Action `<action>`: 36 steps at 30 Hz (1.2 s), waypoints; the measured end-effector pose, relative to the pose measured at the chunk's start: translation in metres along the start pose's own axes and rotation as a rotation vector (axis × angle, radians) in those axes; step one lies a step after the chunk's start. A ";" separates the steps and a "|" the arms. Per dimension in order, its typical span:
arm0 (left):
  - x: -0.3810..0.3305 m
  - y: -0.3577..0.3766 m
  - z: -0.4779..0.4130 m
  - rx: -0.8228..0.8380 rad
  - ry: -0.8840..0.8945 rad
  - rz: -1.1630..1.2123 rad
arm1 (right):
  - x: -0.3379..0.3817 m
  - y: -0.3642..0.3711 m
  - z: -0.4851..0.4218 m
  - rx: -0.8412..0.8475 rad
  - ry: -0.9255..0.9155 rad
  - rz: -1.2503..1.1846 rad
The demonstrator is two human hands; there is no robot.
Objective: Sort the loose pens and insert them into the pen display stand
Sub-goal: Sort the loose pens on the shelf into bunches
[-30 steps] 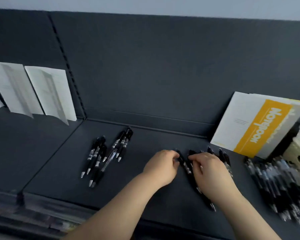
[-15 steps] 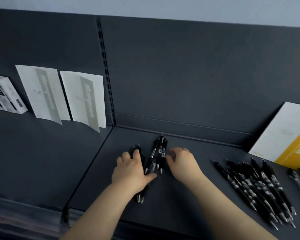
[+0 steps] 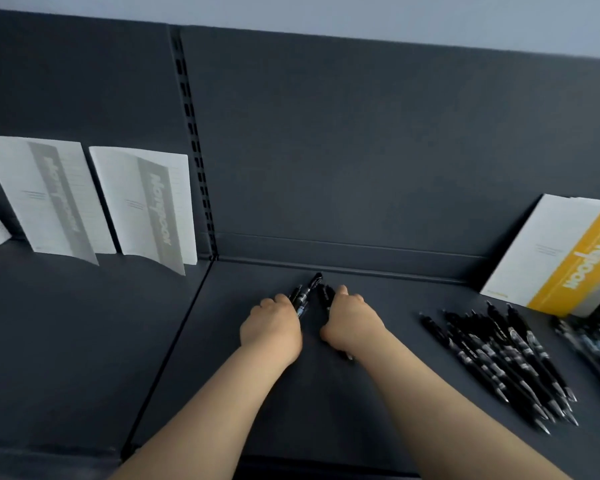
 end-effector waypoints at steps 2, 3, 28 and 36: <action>0.000 -0.003 -0.001 -0.019 0.016 0.000 | -0.009 -0.003 0.003 -0.019 0.015 -0.022; 0.000 -0.004 -0.001 -0.027 0.034 0.011 | -0.014 -0.006 0.004 -0.024 0.010 -0.081; -0.114 0.037 0.015 0.125 0.094 1.279 | -0.183 -0.096 0.007 -0.177 0.116 -0.659; -0.175 0.067 0.018 0.146 -0.130 1.581 | -0.204 -0.087 0.011 -0.380 0.038 -0.016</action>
Point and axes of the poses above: each hand's wrist, its own z-axis away from the middle knuckle, its own y-axis out of the palm, x = y × z, the point moved 8 cm from there along -z, towards the middle knuckle, and after that the axes turned 12 degrees about y, right-handed, at the moved point
